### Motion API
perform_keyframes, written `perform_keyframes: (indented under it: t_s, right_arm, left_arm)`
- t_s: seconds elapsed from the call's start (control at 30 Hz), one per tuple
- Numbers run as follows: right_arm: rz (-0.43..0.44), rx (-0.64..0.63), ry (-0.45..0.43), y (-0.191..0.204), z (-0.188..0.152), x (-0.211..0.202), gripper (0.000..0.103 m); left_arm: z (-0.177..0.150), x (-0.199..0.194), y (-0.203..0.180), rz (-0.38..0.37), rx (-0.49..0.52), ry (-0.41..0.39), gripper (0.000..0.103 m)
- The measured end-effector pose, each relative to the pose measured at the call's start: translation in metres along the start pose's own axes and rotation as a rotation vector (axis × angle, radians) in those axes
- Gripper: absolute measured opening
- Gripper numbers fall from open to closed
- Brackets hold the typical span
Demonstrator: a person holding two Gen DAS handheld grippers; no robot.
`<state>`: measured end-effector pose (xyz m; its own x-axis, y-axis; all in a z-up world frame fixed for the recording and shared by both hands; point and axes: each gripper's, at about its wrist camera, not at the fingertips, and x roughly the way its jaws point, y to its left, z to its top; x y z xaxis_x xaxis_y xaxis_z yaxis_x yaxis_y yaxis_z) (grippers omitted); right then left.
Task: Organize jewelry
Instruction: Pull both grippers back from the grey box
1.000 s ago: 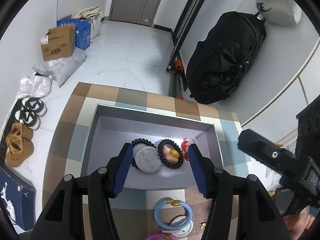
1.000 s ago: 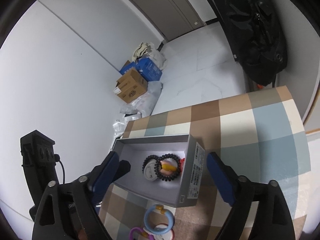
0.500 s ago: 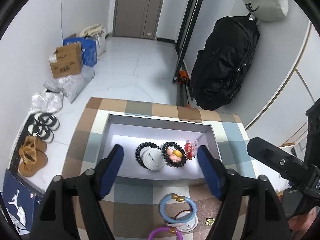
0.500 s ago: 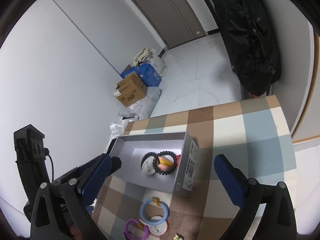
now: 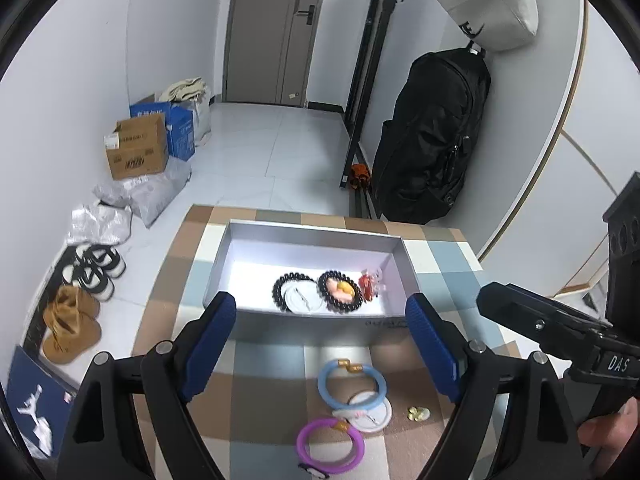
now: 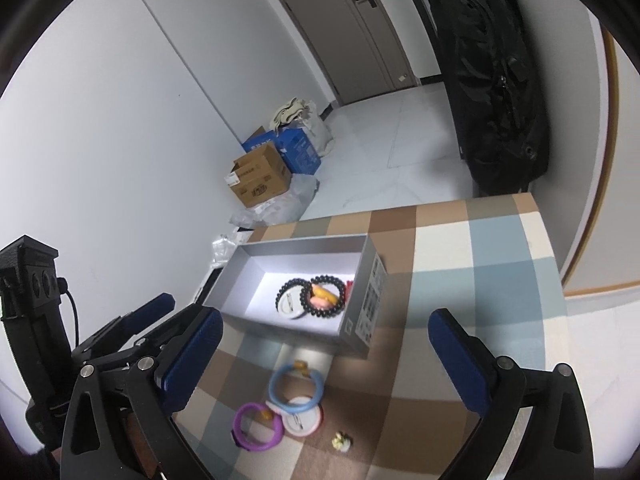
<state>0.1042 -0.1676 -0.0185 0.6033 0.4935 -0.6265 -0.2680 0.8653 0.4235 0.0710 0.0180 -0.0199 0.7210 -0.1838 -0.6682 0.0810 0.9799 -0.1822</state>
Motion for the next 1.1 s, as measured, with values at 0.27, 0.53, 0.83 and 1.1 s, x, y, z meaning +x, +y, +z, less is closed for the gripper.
perform_keyframes:
  t_s: [0.27,0.53,0.83,1.1]
  right_arm:
    - [-0.026,-0.030,0.003,0.005,-0.020,-0.012,0.103]
    - [-0.080,-0.096,0.045,0.008,-0.037,-0.007,0.103]
    - [-0.108,-0.059,0.070,-0.004,-0.045,-0.010,0.103]
    - [-0.105,-0.040,0.083,-0.006,-0.047,-0.008,0.103]
  left_arm:
    - [-0.020,-0.009,0.005,0.025,0.005,0.016,0.084]
    - [-0.036,-0.003,0.007,0.023,0.006,0.081,0.084]
    - [-0.058,0.007,0.002,-0.011,0.063,0.186,0.084]
    - [-0.069,0.020,-0.005,0.008,0.113,0.301,0.084]
